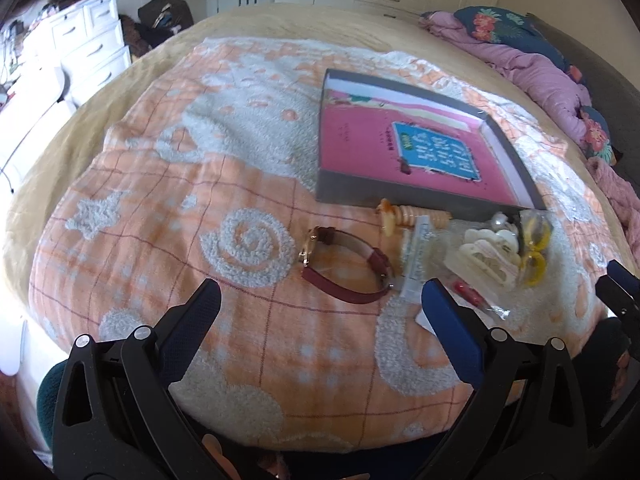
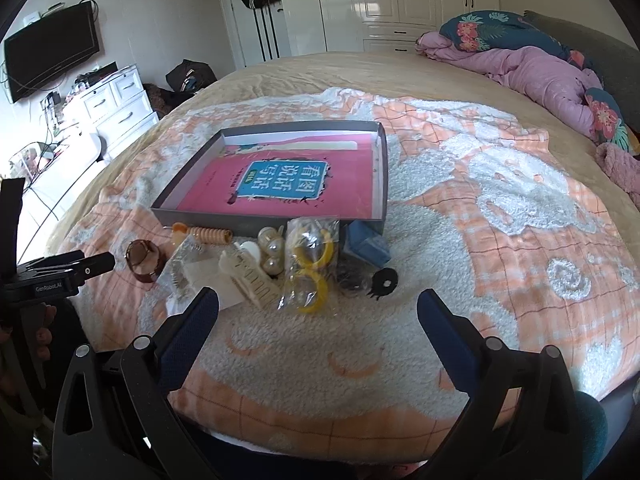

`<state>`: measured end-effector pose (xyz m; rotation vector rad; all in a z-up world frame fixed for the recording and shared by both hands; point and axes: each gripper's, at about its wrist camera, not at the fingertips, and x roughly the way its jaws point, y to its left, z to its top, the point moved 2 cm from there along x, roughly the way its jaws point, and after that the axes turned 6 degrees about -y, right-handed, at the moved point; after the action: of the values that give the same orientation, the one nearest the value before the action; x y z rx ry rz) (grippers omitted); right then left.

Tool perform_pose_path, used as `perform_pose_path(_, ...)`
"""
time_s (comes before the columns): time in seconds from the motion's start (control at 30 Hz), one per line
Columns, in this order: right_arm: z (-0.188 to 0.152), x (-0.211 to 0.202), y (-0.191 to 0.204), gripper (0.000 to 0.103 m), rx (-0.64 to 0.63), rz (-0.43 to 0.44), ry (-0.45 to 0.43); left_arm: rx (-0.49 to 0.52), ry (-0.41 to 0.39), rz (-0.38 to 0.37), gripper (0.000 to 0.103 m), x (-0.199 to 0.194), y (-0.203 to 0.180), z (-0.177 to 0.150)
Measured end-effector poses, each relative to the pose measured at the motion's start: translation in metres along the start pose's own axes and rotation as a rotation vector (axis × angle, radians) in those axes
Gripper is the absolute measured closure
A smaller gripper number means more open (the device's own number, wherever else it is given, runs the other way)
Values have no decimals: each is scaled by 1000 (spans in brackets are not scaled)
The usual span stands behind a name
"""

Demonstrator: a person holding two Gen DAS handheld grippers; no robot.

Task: Organize jewelry
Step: 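Grasp the burgundy-strap watch with the left tool while the right tool grasps the blue case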

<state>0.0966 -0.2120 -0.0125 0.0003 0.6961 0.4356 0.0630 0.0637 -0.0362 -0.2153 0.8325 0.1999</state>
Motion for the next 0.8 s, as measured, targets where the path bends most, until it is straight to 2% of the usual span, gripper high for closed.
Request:
perform_pose_path(0.13, 5, 6, -8, 4, 8, -13, -2, -39, 40, -39, 9, 16, 11, 3)
perform_pose_path(0.4, 14, 22, -28, 4, 38, -41, 12, -21, 64, -50, 10, 39, 11, 10)
perform_pose_path(0.47, 15, 27, -35, 4, 46, -51, 21, -6, 66, -54, 23, 42, 10, 11)
perform_pose_path(0.53, 16, 32, -43, 4, 58, -65, 31, 21, 70, -42, 31, 47, 9, 11)
perform_pose_path(0.67, 14, 45, -58, 4, 81, -79, 60, 31, 89, -45, 61, 56, 11, 11)
perform_pose_path(0.8, 10, 64, -77, 4, 145, -63, 106, 62, 85, -52, 79, 62, 6, 12)
